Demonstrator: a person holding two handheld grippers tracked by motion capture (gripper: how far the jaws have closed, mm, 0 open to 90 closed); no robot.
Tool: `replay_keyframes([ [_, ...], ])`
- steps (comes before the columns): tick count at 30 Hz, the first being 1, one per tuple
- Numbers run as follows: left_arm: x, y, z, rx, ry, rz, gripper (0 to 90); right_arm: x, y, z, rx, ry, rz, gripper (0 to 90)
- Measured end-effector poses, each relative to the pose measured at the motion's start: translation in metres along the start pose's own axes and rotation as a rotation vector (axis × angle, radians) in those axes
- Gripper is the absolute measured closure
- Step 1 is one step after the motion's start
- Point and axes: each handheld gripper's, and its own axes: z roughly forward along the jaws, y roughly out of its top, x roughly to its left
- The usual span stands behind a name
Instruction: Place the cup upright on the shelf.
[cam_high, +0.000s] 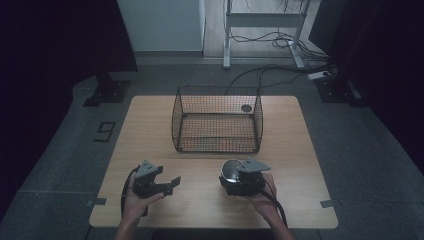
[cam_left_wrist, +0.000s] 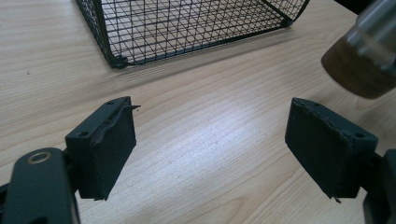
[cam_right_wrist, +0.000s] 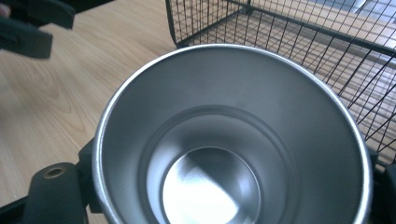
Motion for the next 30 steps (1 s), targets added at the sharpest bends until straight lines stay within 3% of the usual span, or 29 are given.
replay_keyframes([
  [30, 0.0, -0.001, 0.004, 0.015, 0.003, 0.007, 16.5, -0.018, 0.049, -0.006, -0.067, 0.019, 0.011, 18.3],
])
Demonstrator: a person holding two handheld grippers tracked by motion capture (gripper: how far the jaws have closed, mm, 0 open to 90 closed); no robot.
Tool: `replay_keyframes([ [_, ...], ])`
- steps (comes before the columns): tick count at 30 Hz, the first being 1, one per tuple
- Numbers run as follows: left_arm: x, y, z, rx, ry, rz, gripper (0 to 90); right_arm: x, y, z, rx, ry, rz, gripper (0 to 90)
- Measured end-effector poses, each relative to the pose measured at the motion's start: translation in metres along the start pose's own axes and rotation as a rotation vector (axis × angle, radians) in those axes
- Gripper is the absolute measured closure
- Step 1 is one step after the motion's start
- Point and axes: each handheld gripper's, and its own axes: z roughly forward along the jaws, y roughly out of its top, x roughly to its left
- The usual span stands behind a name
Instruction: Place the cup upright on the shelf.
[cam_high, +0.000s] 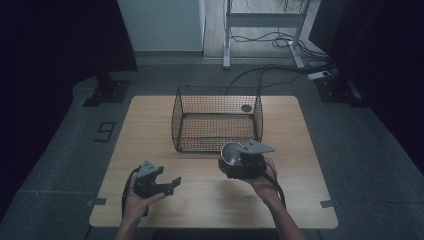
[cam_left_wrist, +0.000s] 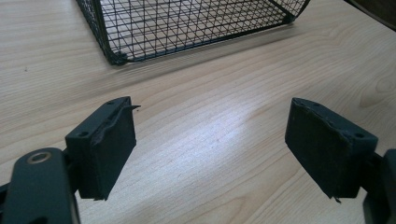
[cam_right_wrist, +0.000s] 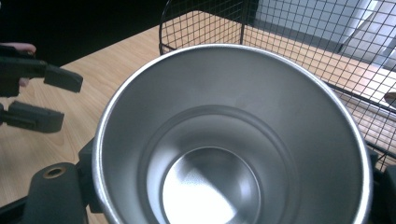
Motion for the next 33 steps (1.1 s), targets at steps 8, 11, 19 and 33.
replay_keyframes([
  [8, -0.001, 0.0, 0.003, 0.006, -0.002, 0.001, 16.5, -0.006, 0.011, -0.001, -0.016, 0.014, 0.002, 18.3],
  [11, -0.001, -0.001, 0.003, 0.006, -0.003, 0.001, 16.5, -0.008, 0.015, 0.0, -0.014, 0.015, 0.0, 18.3],
  [19, 0.0, -0.001, 0.002, 0.006, 0.0, -0.002, 16.5, -0.015, 0.024, 0.004, -0.017, 0.027, 0.003, 18.3],
  [33, 0.001, -0.001, 0.004, 0.011, 0.001, -0.002, 16.5, -0.02, 0.042, 0.013, -0.028, 0.033, -0.001, 18.3],
])
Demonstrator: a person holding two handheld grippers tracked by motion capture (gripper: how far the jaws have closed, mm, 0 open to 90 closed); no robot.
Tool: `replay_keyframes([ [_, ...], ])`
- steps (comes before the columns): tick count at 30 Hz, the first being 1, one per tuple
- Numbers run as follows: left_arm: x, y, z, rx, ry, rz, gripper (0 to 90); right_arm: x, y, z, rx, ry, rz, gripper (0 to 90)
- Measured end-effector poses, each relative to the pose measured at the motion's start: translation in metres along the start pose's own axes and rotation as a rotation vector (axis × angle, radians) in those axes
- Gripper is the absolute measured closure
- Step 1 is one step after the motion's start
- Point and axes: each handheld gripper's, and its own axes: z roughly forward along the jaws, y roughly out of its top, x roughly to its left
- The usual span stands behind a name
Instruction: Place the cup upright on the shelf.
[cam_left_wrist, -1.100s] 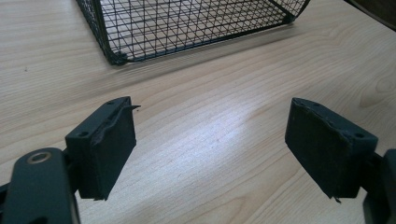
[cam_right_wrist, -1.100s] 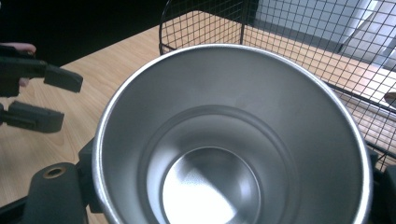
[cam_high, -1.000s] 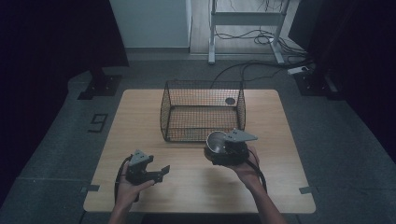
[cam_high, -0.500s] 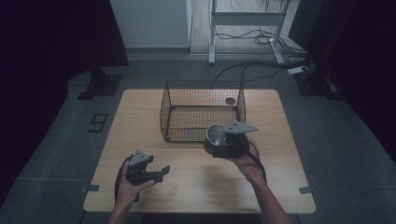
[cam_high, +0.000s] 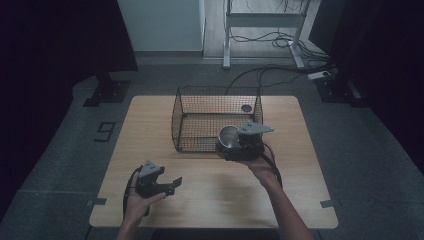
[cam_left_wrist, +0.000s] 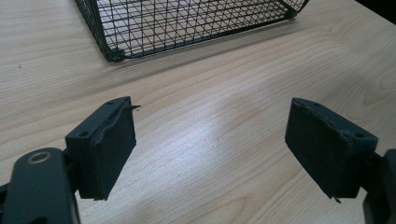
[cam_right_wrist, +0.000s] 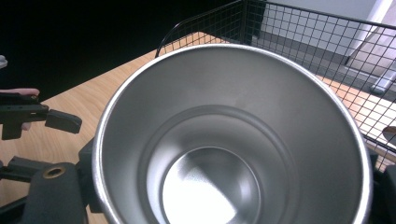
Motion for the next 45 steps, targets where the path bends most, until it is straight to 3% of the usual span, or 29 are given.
replay_keyframes([
  [25, 0.002, 0.001, -0.002, -0.007, 0.004, -0.006, 16.5, -0.02, 0.026, 0.022, 0.016, -0.026, 0.024, 18.3],
  [45, 0.007, 0.001, -0.004, -0.014, 0.001, -0.016, 16.5, -0.036, 0.045, 0.048, 0.07, -0.043, 0.034, 18.2],
])
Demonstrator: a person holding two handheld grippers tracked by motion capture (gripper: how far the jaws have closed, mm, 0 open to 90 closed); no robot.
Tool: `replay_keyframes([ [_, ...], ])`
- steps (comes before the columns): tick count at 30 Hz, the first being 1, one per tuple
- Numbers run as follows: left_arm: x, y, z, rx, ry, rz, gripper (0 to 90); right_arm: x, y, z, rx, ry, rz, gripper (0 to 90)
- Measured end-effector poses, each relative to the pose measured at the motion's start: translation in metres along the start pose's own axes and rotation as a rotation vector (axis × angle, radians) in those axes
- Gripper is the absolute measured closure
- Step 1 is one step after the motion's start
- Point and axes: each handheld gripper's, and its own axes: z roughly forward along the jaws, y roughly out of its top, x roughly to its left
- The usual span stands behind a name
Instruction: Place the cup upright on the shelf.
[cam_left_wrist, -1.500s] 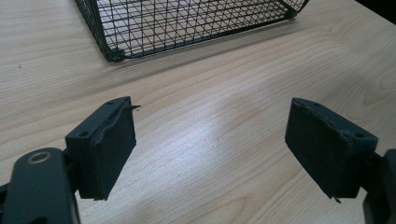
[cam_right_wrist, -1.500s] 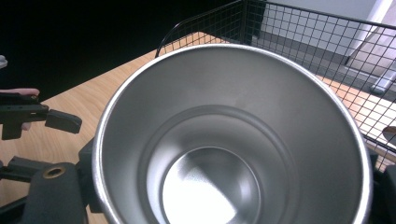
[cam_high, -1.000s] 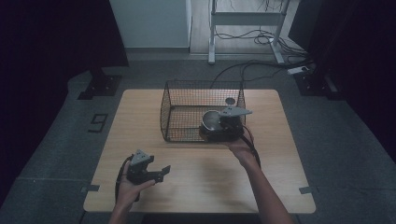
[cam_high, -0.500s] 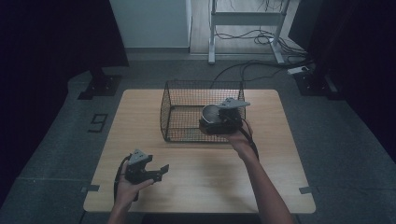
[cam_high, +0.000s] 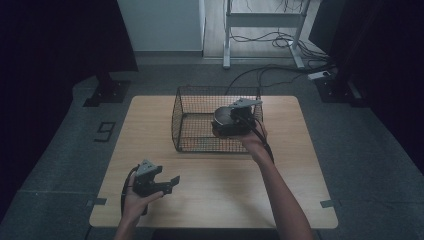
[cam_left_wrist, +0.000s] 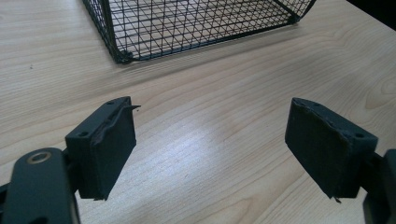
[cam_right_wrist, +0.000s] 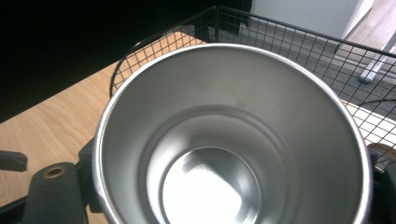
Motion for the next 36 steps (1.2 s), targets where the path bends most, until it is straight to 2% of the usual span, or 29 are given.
replay_keyframes([
  [21, 0.004, 0.0, -0.002, -0.006, 0.005, -0.008, 16.5, -0.013, 0.012, 0.022, 0.034, -0.015, 0.007, 18.2],
  [36, 0.006, 0.0, -0.004, -0.013, 0.007, -0.017, 16.5, -0.03, 0.014, 0.04, 0.061, -0.034, 0.036, 18.2],
])
